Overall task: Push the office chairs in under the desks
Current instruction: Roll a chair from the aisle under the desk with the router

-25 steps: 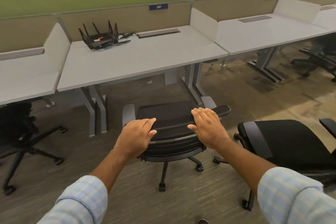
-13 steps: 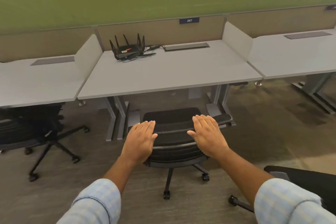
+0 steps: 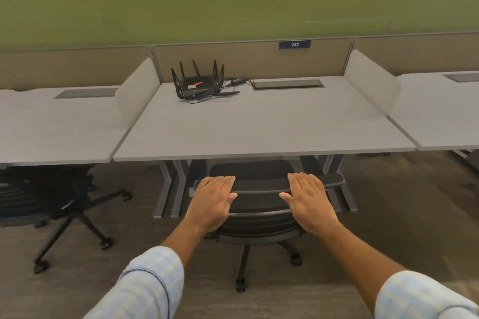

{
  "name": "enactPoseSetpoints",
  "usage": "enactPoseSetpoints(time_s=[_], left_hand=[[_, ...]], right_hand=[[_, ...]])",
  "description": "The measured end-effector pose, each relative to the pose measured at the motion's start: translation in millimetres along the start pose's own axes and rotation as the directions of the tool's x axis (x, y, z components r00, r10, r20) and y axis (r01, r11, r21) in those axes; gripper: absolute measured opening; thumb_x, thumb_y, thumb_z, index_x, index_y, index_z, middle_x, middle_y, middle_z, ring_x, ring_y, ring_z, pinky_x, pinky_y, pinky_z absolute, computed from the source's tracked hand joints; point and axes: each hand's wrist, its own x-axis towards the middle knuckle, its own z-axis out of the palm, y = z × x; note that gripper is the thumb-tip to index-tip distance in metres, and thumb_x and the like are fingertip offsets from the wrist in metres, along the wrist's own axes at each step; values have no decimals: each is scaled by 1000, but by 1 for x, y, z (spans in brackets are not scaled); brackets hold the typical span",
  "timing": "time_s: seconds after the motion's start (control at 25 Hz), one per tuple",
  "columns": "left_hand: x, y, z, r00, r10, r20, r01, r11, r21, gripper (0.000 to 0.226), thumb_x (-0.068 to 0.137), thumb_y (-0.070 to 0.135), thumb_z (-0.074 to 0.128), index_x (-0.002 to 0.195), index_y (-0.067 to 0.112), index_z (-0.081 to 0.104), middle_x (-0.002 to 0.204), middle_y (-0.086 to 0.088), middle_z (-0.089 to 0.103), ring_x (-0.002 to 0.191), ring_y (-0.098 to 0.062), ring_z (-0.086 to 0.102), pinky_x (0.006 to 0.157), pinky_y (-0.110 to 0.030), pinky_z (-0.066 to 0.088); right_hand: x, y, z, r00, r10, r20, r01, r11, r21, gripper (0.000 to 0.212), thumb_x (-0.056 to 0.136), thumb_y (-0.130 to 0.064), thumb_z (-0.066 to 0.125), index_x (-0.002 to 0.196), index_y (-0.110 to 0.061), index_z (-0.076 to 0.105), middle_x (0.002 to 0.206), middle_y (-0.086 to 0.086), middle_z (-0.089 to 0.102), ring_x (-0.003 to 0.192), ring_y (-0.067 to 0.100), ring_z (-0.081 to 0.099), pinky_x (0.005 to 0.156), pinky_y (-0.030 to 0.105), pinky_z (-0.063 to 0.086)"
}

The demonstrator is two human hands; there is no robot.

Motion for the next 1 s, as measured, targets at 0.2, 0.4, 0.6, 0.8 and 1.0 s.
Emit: enactPoseSetpoints(time_s=[0.2, 0.4, 0.6, 0.8, 1.0], left_hand=[[51, -38, 8, 1000, 24, 10, -24, 1000, -3, 56, 108, 42, 35, 153, 11, 48, 148, -7, 60, 136, -27, 55, 118, -46, 40], [91, -64, 17, 1000, 10, 18, -10, 1000, -22, 54, 109, 40, 42, 153, 10, 48, 151, -11, 59, 140, -31, 52, 120, -48, 38], [118, -80, 22, 999, 33, -2, -33, 999, -23, 53, 108, 42, 38, 150, 12, 49, 145, -9, 62, 133, -29, 56, 117, -47, 39], [124, -86, 28, 999, 37, -9, -37, 999, -19, 54, 108, 46, 33, 150, 14, 48, 145, -6, 61, 134, -27, 56, 118, -47, 39], [116, -83, 29, 999, 5, 38, -5, 1000, 0, 58, 112, 46, 32, 160, 13, 37, 164, -10, 45, 155, -31, 34, 129, -49, 24]], right_hand=[[57, 4, 17, 999, 14, 45, -14, 1000, 3, 73, 109, -66, 13, 146, -11, 43, 138, 8, 53, 129, 31, 47, 118, 45, 26], [99, 11, 27, 995, 38, 97, -37, 999, -8, 79, 106, -65, 14, 154, -8, 39, 153, 14, 48, 144, 34, 38, 126, 49, 20], [125, 17, 36, 995, 42, 85, -42, 999, -4, 75, 107, -64, 17, 155, -9, 37, 155, 13, 46, 146, 33, 36, 126, 48, 19], [131, 18, 38, 990, 69, 122, -68, 998, -12, 80, 105, -67, 14, 161, -11, 29, 166, 11, 34, 155, 30, 22, 128, 44, 3], [114, 0, 42, 976, 160, 148, -147, 985, -95, 81, 108, -65, 2, 168, -11, 4, 177, 10, 4, 162, 26, -8, 125, 45, -19]])
